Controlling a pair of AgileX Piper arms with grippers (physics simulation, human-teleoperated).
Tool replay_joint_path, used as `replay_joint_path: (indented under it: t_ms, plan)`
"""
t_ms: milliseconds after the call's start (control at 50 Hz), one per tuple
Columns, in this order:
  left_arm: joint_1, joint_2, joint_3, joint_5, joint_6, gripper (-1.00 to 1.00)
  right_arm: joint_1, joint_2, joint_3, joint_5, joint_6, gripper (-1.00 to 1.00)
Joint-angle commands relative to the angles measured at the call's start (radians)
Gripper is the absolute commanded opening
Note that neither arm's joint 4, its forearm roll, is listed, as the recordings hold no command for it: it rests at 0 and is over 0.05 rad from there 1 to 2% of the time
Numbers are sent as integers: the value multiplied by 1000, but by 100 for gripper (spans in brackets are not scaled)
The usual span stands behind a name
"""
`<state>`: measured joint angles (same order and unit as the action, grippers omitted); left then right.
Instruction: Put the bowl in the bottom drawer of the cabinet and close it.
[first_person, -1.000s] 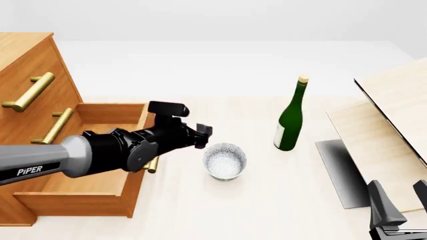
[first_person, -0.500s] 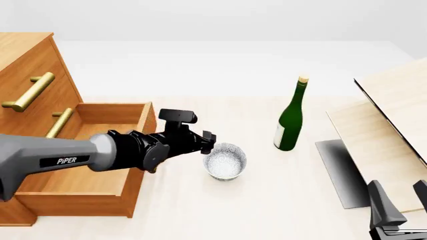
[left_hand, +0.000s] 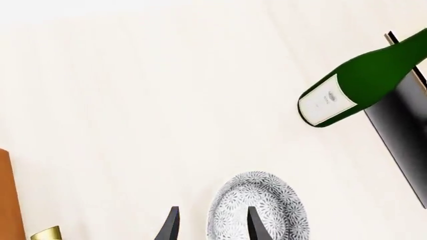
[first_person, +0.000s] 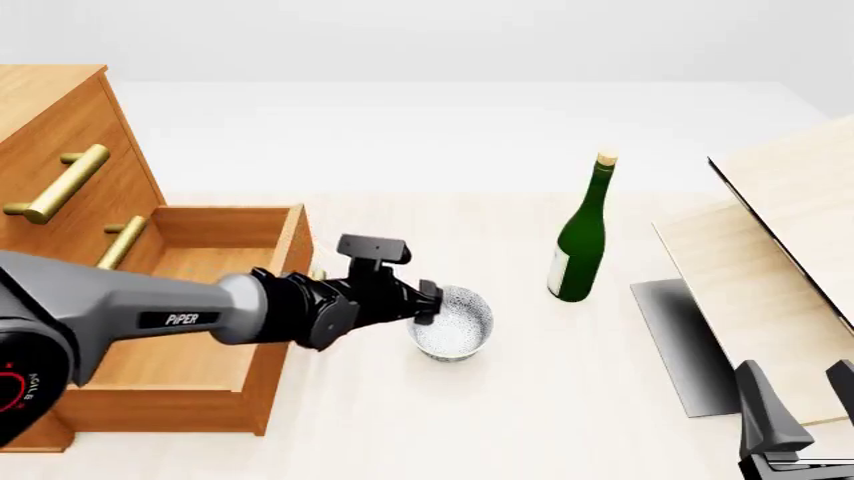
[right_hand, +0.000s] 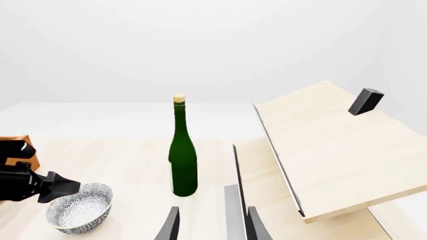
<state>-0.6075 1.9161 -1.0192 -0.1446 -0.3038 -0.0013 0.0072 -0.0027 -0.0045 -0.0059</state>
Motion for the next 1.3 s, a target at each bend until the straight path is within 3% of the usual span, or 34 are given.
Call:
replay_joint_path:
  t_ms: [20, 720, 740, 1300]
  plan:
    - [-17, 38, -14, 2, -18, 100, 0, -1, 0, 1, 0, 100]
    - [-3, 141, -57, 12, -2, 100, 0, -1, 0, 1, 0, 100]
    - [2, 141, -57, 11, 0, -100, 0, -1, 0, 1, 0, 100]
    - [-26, -80, 114, -78, 1, -100, 0, -1, 0, 1, 0, 100]
